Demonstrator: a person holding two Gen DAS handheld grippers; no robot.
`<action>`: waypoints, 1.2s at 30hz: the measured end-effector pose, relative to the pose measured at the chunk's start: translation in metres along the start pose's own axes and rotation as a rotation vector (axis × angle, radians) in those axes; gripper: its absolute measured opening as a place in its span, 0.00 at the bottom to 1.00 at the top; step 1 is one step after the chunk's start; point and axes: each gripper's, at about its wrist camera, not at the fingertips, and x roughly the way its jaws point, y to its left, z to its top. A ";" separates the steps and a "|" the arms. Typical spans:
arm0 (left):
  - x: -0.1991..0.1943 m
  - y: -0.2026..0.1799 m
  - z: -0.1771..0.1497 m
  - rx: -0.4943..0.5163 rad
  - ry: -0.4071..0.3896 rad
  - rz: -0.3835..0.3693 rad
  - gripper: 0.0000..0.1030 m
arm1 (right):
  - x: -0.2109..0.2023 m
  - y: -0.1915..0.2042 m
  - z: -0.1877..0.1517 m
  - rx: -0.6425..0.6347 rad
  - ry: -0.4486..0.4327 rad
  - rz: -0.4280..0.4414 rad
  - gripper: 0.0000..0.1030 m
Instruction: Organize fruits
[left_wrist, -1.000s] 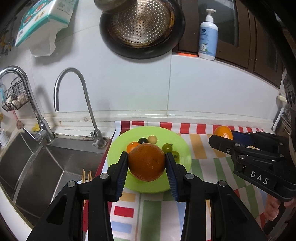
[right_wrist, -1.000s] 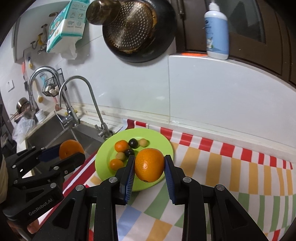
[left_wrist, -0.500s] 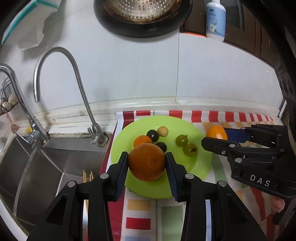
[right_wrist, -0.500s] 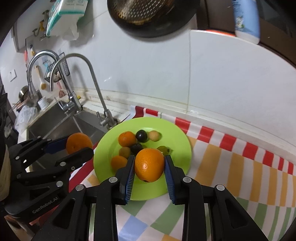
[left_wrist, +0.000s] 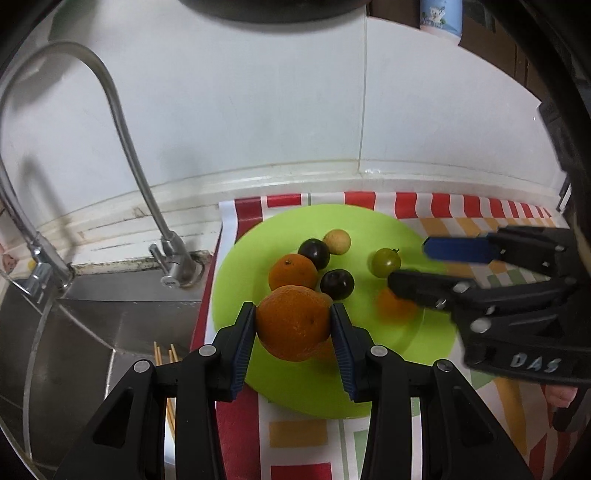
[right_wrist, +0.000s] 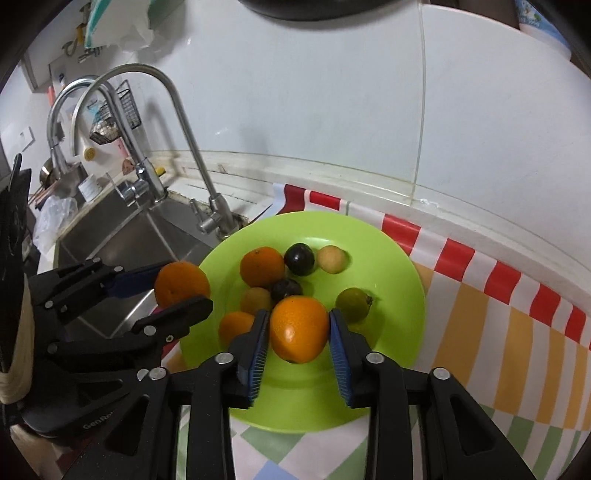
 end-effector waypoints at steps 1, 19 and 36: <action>0.002 -0.001 0.000 0.006 0.001 -0.002 0.38 | -0.002 -0.001 0.000 0.006 -0.009 -0.007 0.47; -0.016 -0.007 0.000 -0.001 -0.059 0.003 0.52 | -0.031 -0.014 -0.004 0.048 -0.078 -0.112 0.48; -0.119 -0.029 -0.007 -0.123 -0.213 0.101 0.69 | -0.108 -0.006 -0.025 0.070 -0.197 -0.154 0.57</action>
